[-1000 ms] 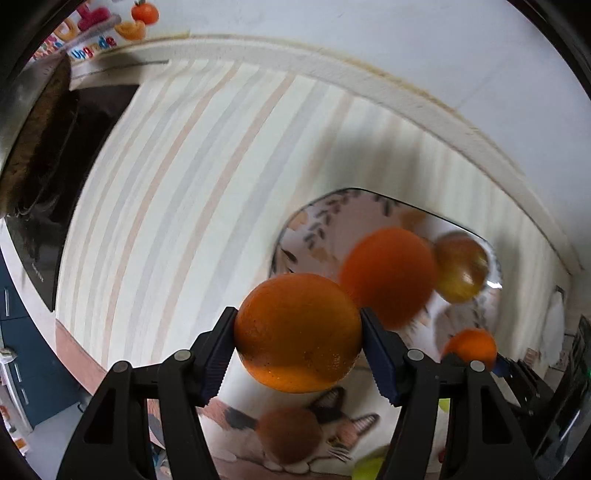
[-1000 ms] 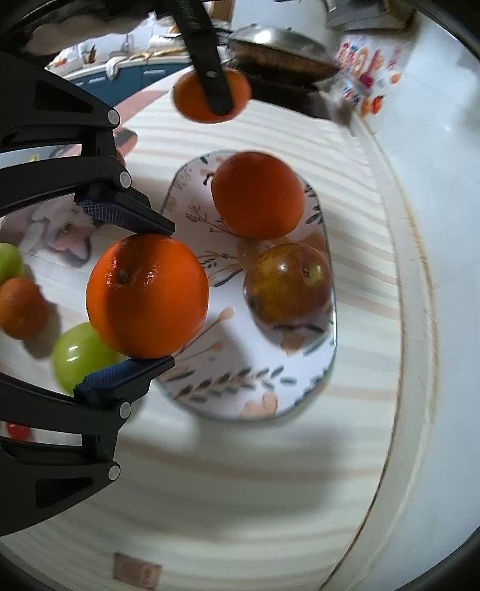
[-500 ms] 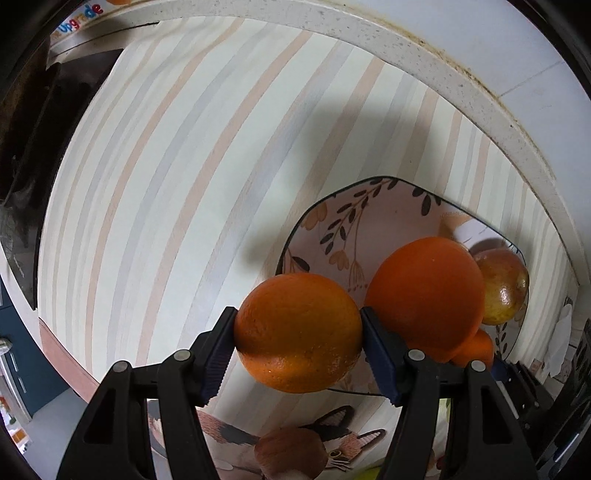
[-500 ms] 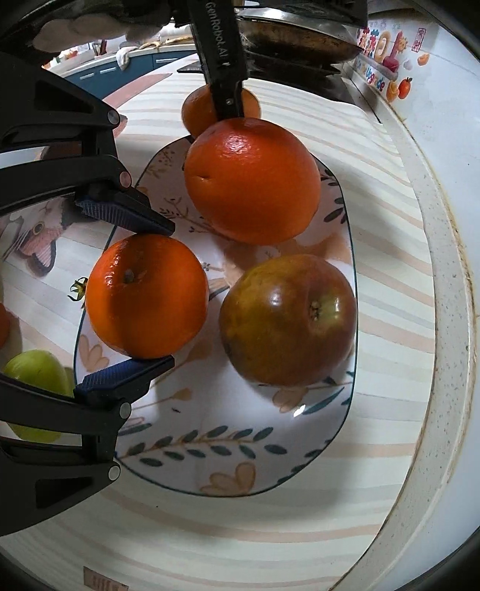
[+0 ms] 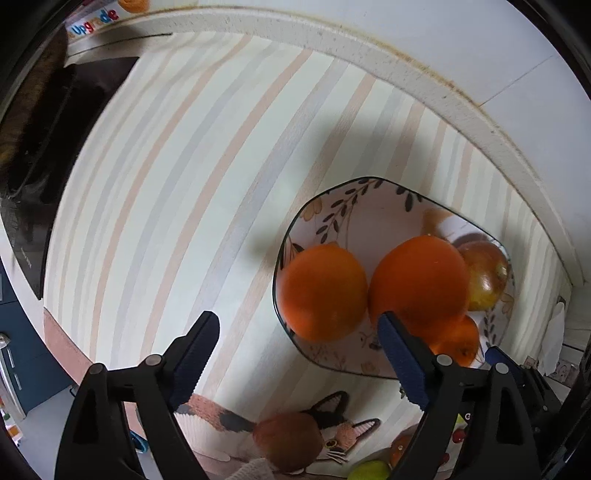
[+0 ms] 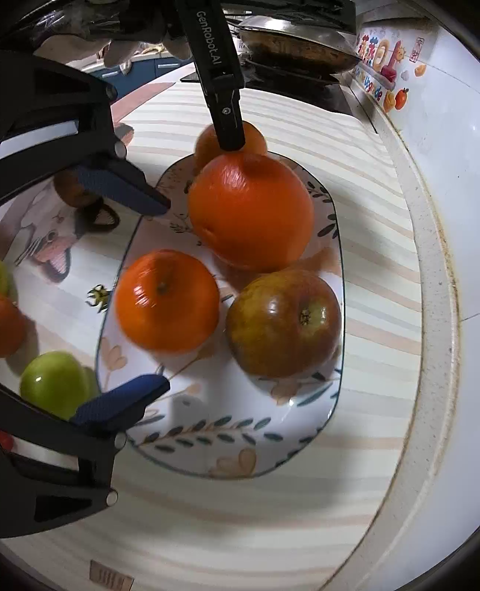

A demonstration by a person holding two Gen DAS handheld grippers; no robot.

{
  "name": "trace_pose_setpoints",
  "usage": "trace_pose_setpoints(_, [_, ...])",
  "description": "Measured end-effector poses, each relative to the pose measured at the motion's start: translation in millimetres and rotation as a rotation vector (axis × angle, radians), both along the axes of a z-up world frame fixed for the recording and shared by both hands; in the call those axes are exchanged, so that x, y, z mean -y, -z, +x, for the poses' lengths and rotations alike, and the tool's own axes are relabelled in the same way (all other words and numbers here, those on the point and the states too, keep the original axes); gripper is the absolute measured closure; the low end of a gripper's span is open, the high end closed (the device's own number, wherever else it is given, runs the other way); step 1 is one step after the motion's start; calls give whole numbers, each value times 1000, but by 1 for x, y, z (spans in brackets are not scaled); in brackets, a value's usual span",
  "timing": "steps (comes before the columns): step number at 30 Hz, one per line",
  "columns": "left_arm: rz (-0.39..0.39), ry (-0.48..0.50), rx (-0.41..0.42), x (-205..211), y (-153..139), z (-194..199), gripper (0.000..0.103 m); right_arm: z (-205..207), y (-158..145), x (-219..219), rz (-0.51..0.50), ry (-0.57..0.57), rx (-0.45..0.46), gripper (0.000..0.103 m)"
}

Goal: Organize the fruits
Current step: 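Lift both open tools away from the plate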

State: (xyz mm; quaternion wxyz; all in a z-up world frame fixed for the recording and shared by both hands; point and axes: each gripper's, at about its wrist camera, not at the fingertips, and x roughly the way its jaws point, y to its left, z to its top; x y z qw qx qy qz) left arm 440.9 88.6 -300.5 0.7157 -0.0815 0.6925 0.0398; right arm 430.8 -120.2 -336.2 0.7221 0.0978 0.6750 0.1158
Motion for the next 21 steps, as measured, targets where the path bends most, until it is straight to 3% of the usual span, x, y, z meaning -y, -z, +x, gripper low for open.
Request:
trace_pose_setpoints(7, [42, 32, 97, 16, -37, -41, 16, -19, -40, 7, -80, 4, 77, 11])
trace_pose_setpoints(21, [84, 80, 298, 43, -106, -116, 16, -92, -114, 36, -143, 27, 236, 11])
